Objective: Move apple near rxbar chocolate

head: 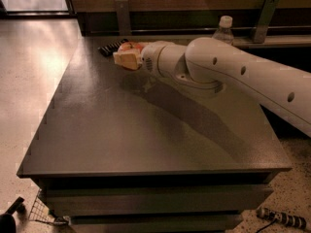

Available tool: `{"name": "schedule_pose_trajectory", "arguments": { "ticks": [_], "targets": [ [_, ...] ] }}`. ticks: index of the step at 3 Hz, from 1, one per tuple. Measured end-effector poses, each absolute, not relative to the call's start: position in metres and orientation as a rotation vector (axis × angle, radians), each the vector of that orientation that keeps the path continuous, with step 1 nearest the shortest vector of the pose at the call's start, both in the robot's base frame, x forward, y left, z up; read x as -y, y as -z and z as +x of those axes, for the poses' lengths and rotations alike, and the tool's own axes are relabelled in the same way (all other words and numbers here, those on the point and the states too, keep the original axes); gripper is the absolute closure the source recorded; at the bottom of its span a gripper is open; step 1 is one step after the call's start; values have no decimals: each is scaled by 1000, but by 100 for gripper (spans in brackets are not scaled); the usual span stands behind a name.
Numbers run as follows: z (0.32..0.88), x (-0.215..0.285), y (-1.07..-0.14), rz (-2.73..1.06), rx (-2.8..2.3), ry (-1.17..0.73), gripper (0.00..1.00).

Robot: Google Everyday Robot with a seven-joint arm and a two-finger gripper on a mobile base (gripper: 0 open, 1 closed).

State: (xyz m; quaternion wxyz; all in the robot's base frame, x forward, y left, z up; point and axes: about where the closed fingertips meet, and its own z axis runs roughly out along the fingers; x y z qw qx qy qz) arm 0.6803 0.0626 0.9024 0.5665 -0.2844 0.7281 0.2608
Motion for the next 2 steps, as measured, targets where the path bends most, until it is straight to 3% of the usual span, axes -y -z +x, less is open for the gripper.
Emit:
{"name": "schedule_pose_trajectory", "arguments": {
  "ticks": [2],
  "targets": [
    [767, -107, -891, -689, -1680, -622, 100]
  ]
}}
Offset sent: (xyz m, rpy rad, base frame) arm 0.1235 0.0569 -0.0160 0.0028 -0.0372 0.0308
